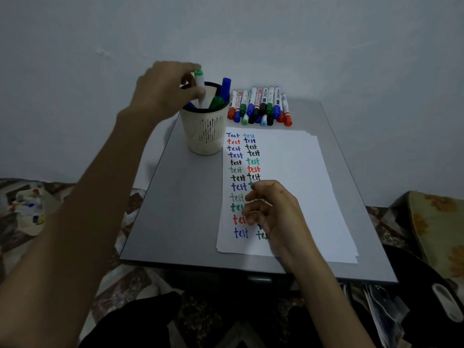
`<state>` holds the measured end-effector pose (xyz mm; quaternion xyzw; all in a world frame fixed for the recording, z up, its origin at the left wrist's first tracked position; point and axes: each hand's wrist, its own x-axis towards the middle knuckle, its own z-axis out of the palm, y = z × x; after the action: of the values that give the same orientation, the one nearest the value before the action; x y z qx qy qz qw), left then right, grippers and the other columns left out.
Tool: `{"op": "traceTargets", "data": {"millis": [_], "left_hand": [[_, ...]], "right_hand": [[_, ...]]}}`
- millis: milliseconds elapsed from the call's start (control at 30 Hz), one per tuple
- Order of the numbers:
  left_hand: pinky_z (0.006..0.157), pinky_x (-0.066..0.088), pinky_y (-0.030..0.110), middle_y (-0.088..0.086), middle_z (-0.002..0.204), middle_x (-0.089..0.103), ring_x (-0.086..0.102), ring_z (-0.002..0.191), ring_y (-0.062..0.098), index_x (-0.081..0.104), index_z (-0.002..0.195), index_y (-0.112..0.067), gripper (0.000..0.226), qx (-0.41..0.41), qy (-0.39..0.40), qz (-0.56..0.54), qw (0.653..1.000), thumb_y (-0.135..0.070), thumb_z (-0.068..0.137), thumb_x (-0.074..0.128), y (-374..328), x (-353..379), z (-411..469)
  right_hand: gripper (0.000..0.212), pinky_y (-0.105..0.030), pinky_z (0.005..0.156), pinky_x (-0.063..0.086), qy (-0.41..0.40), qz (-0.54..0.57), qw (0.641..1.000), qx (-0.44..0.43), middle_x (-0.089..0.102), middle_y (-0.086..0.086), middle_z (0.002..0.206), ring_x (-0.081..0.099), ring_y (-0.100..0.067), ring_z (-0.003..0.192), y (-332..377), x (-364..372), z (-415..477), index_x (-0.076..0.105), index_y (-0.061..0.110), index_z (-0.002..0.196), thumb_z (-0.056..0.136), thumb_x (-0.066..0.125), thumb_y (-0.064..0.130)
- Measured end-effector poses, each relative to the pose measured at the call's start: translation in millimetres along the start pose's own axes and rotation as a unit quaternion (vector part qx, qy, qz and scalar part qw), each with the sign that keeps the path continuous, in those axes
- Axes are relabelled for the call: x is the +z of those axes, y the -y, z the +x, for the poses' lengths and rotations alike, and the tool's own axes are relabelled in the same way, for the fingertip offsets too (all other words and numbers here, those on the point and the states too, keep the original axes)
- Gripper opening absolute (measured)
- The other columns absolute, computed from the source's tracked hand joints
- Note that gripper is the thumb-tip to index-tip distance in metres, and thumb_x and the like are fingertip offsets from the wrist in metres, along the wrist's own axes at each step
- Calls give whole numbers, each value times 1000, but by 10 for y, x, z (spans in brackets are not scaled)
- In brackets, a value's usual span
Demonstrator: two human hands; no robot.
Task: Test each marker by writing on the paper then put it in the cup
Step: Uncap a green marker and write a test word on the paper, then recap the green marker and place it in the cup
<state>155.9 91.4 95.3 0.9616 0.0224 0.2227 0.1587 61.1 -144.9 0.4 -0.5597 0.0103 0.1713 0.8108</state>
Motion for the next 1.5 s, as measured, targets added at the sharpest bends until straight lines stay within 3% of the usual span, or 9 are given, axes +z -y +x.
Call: {"op": "traceTargets", "data": {"millis": [200,333,500,700,933,1067,1200,1367,1500], "left_hand": [[98,40,24,12,129,52,48,120,21,46,134,-7,48,14,-217,-128,968,-19,89,58,-155,279,-864],[98,43,34,0,127,53,48,116,13,52,127,-18,47,15,-10,-180,983,-42,87,46,-320,636,-1580],[116,10,30,-10,149,32,26,136,4,40,141,-22,74,86,123,-98,984,-66,84,32,-290,838,-1760],[116,8,26,-13,150,29,22,138,2,40,141,-24,71,75,131,-125,981,-65,84,34,-269,839,-1753],[112,-1,13,-15,151,27,17,138,-4,39,142,-24,71,76,136,-126,980,-65,84,33,-253,845,-1760],[112,0,12,-13,150,30,20,138,-2,41,141,-22,70,72,135,-143,978,-62,84,36,-257,839,-1758],[114,6,16,-14,148,32,21,136,-5,43,140,-23,68,65,130,-159,977,-60,83,38,-250,842,-1758],[110,34,39,-15,139,45,39,129,-2,53,132,-22,57,28,101,-266,958,-52,83,50,-307,785,-1748],[92,49,23,-17,123,56,53,114,-2,56,125,-24,51,28,71,-340,937,-49,81,62,-445,637,-1749]], "right_hand": [[17,-21,53,50,-46,-127,988,-82,61,-7,85,59,-16,65,392,-117,489,59,1,105,96,48,9],[16,-36,78,54,-158,-369,892,-209,62,-9,110,59,-21,95,522,-275,1352,59,10,105,91,53,13],[35,-46,95,43,-138,-655,714,-206,52,-15,127,50,-33,115,462,-547,2091,47,6,128,96,41,17],[20,-33,66,42,-229,-642,693,-236,65,-15,94,59,-30,86,560,-625,2184,63,1,99,90,59,18],[23,-29,62,44,-291,-453,811,-230,66,-10,94,57,-18,72,653,-699,2045,64,4,92,81,71,23],[9,-23,48,50,-261,24,960,-102,64,-19,86,57,-18,52,806,-651,1731,59,-4,87,80,63,2],[12,-20,59,55,-106,279,954,33,61,-18,76,61,-19,58,777,-656,1216,59,-7,93,82,59,-1],[19,-20,55,54,20,137,985,107,68,-5,75,62,-13,59,594,-508,527,62,7,94,75,64,7],[9,-19,46,44,109,-78,990,47,64,-11,69,51,-13,49,395,-371,208,60,6,74,75,70,4]]}}
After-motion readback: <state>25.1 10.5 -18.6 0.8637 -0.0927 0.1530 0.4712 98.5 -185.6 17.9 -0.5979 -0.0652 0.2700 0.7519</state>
